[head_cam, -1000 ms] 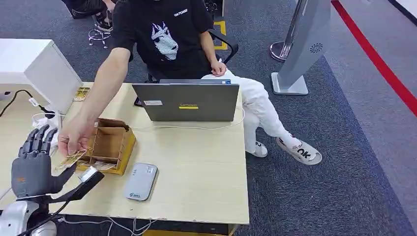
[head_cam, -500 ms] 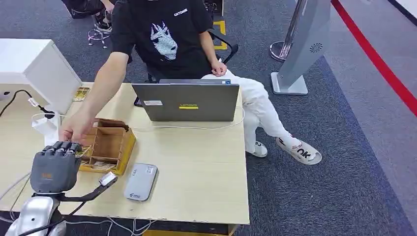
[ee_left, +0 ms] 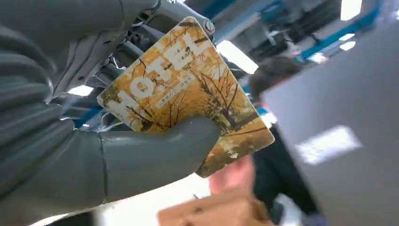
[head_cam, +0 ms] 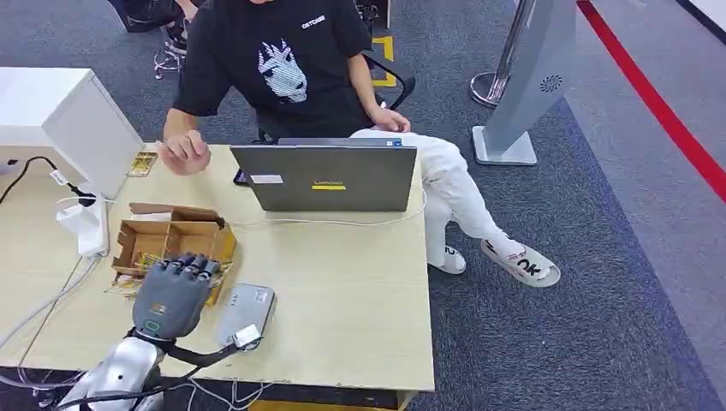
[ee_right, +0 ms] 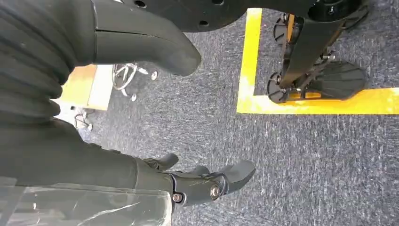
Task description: Pass the card to the sensor for recognition and then transmit it.
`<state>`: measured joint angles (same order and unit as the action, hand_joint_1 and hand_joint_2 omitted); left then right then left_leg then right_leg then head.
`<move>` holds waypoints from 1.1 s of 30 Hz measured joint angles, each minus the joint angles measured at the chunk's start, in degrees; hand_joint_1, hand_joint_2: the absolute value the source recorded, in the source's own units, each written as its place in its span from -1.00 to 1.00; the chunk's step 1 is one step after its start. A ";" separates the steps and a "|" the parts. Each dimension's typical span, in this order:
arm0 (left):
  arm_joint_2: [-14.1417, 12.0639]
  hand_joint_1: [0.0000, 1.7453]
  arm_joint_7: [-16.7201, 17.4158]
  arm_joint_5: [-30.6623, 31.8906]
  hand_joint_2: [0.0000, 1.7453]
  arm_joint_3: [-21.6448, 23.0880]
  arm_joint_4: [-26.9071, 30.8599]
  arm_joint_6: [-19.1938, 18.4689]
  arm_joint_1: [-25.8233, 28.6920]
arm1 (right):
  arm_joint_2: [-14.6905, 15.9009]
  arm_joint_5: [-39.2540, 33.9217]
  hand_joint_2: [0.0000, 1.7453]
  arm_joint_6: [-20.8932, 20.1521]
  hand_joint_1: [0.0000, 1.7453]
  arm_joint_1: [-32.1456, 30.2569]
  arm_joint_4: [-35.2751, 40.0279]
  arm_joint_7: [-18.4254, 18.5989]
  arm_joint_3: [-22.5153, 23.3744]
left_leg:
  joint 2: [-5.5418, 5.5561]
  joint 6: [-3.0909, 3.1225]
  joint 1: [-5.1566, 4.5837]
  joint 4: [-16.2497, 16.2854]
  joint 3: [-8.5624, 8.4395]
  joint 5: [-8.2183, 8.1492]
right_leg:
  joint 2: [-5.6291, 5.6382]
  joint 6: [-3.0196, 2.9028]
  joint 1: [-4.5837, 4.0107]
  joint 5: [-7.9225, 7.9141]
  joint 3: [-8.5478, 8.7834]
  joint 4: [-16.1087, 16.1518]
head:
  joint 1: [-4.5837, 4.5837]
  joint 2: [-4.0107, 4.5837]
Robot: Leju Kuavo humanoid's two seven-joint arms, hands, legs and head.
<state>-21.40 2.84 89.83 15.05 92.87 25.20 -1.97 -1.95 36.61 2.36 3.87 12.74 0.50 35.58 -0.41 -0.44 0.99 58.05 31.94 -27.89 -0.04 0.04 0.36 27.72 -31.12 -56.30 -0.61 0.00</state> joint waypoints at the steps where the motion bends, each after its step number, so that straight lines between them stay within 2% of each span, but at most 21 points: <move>1: 0.26 0.82 -0.28 0.00 1.00 0.73 -0.44 -0.11 -0.20 | 0.00 0.02 1.00 -0.17 -1.00 0.04 0.00 0.00 0.07 | -0.04 0.00 0.01 0.00 0.00 0.00 | 0.03 0.00 0.00 0.00 -0.01 0.00 | 0.02 0.00; 6: 1.20 1.00 -1.85 0.00 1.00 3.07 -3.09 -1.61 -1.55 | 0.00 0.61 1.00 -0.42 -1.00 0.13 0.00 0.02 0.44 | 0.00 0.00 0.01 0.00 0.01 0.00 | 0.01 0.00 0.01 0.00 -0.02 0.00 | 0.00 0.00; 17: 3.91 1.00 -4.30 -0.02 1.00 4.16 -15.65 -6.05 -3.22 | 0.00 3.06 1.00 -0.53 -1.00 0.16 0.00 0.04 2.08 | -0.01 0.00 0.01 -0.01 0.01 0.00 | 0.02 0.00 0.01 0.00 -0.02 0.00 | 0.00 0.00; 23: 4.79 1.00 -5.03 -0.33 1.00 4.14 -19.08 -7.39 -3.73 | 0.00 3.78 1.00 -0.55 -1.00 0.18 0.00 0.02 3.02 | 0.00 0.00 0.00 -0.01 0.01 0.00 | 0.01 0.00 0.01 0.01 0.01 0.00 | 0.02 0.00; 24: 4.83 0.92 -5.05 -0.35 1.00 4.14 -19.48 -7.43 -3.83 | 0.00 3.78 1.00 -0.55 -1.00 0.18 0.00 0.02 3.11 | 0.01 0.00 0.00 -0.01 0.00 0.00 | 0.00 0.00 0.01 0.01 0.01 0.00 | 0.00 0.00; 27: 4.98 1.00 -5.20 -0.57 1.00 4.14 -19.98 -8.24 -4.18 | 0.00 4.22 1.00 -0.57 -1.00 0.18 0.00 0.02 3.34 | 0.02 0.00 0.00 -0.01 -0.03 0.00 | -0.01 0.00 0.01 0.00 0.07 0.00 | 0.00 0.00; 30: 5.25 1.00 -4.13 -0.20 1.00 4.07 -20.02 -4.71 -4.21 | 0.00 4.72 1.00 -0.55 -1.00 0.18 0.00 0.04 3.81 | 0.02 0.00 0.01 -0.01 -0.06 0.01 | -0.01 0.00 0.01 0.00 0.08 0.00 | 0.02 0.00; 31: 5.36 1.00 -2.53 -0.09 1.00 4.07 -19.87 -2.33 -4.24 | 0.00 4.81 1.00 -0.55 -1.00 0.17 0.00 0.04 4.07 | 0.02 0.01 0.01 0.00 -0.06 0.02 | -0.01 0.00 0.01 0.00 0.07 0.00 | 0.00 0.00; 33: 5.36 0.98 0.91 -0.07 1.00 4.09 -18.13 -1.14 -4.25 | -0.04 5.31 1.00 -0.55 -1.00 0.18 0.00 0.07 4.52 | 0.01 0.02 0.02 0.00 -0.04 0.04 | 0.00 -0.01 0.00 -0.01 0.06 -0.01 | 0.00 0.00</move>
<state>-16.04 3.75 89.77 19.15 74.74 24.06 -6.22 -1.99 41.92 1.81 4.05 12.74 0.57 40.11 -0.40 -0.42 1.01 58.05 31.90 -27.85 -0.04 0.03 0.37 27.70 -31.05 -56.31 -0.61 0.00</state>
